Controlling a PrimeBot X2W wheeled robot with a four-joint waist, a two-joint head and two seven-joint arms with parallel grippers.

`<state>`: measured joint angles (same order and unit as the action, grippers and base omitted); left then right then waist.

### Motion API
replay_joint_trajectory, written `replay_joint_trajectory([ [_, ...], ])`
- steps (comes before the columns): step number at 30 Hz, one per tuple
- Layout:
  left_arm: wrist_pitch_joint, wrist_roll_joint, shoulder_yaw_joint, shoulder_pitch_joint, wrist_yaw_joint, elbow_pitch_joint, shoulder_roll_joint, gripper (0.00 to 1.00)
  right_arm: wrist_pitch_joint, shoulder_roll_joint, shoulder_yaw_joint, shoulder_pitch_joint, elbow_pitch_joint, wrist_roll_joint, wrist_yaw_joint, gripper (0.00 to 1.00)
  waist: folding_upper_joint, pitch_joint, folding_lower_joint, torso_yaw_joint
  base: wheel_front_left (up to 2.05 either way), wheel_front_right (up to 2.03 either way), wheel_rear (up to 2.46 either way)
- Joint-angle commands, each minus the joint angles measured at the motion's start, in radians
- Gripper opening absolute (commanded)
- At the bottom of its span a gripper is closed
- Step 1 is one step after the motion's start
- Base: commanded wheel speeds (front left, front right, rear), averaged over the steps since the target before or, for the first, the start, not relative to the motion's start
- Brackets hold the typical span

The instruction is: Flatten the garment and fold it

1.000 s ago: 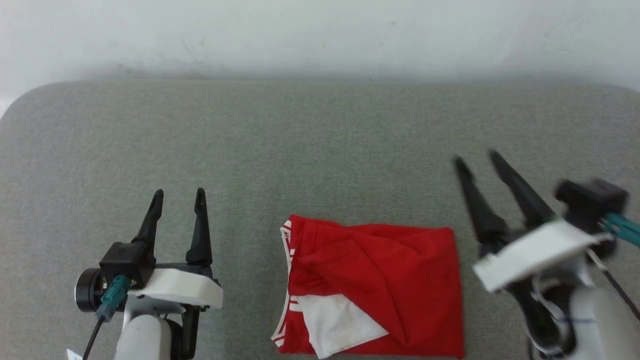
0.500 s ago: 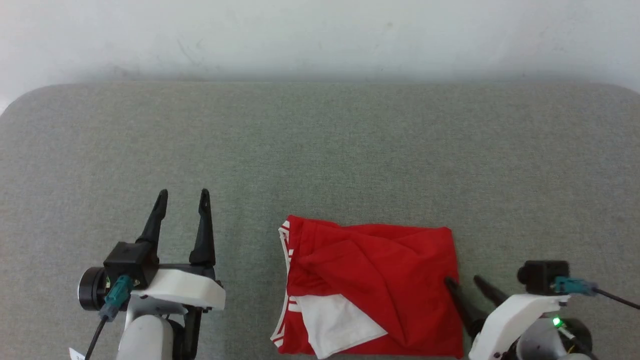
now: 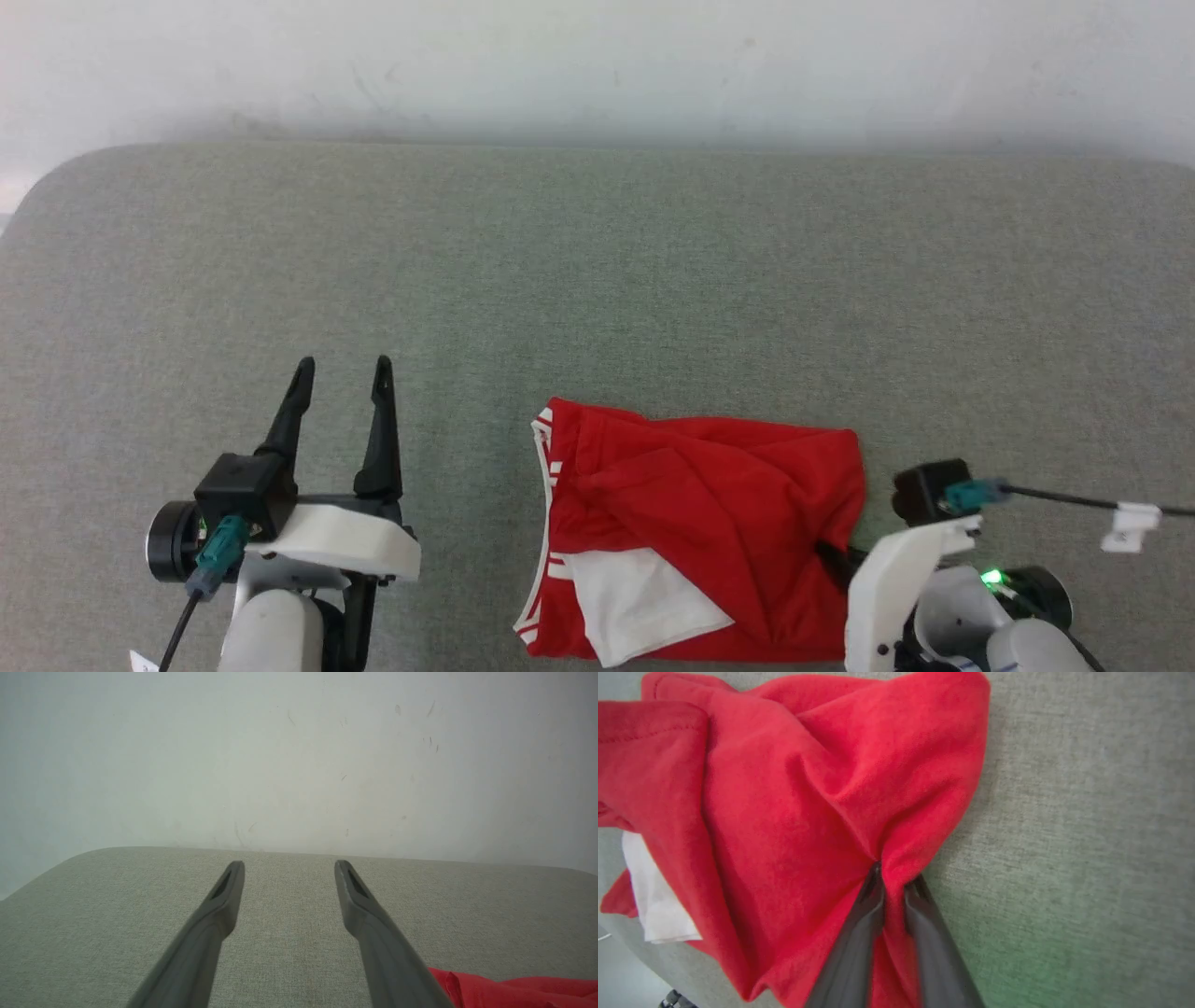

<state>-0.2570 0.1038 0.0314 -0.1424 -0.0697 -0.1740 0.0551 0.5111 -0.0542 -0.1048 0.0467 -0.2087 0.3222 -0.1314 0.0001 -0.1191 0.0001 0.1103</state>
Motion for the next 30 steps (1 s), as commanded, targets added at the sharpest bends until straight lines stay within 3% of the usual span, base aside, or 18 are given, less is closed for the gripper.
replay_joint_trajectory([
  [1,-0.005,-0.002,0.006,0.015,0.001,0.002,-0.005,1.00,0.023,0.004,-0.012,0.021,0.010,-0.060,0.001,0.00,-0.0001,-0.004,-0.0001,-0.012,0.00,0.00,0.00],
  [2,-0.005,-0.002,0.006,0.015,0.001,0.002,-0.005,1.00,0.023,0.004,-0.012,0.021,0.010,-0.060,0.001,0.00,-0.0001,-0.004,-0.0001,-0.012,0.00,0.00,0.00],
  [7,-0.005,0.000,0.029,0.019,0.016,0.021,-0.005,1.00,0.090,-0.005,-0.099,0.130,0.096,-0.303,0.001,0.00,-0.0001,-0.016,-0.0001,-0.068,0.00,0.00,0.00],
  [10,-0.005,-0.002,0.040,0.022,0.018,0.031,-0.005,1.00,0.103,-0.077,-0.193,0.216,0.119,-0.382,0.001,0.00,-0.0001,-0.022,-0.0001,-0.115,0.00,0.00,0.00],
  [20,-0.005,-0.012,0.047,-0.004,0.021,0.066,-0.004,1.00,0.093,-0.332,-0.305,0.464,0.053,-0.416,0.001,0.00,-0.0001,-0.074,-0.0001,-0.285,0.00,0.00,0.00],
  [30,-0.005,-0.034,0.043,-0.075,0.010,0.085,0.016,1.00,0.015,-0.432,-0.264,0.593,-0.122,-0.440,0.001,0.00,-0.0001,-0.181,-0.0001,-0.383,0.00,0.00,0.00],
])
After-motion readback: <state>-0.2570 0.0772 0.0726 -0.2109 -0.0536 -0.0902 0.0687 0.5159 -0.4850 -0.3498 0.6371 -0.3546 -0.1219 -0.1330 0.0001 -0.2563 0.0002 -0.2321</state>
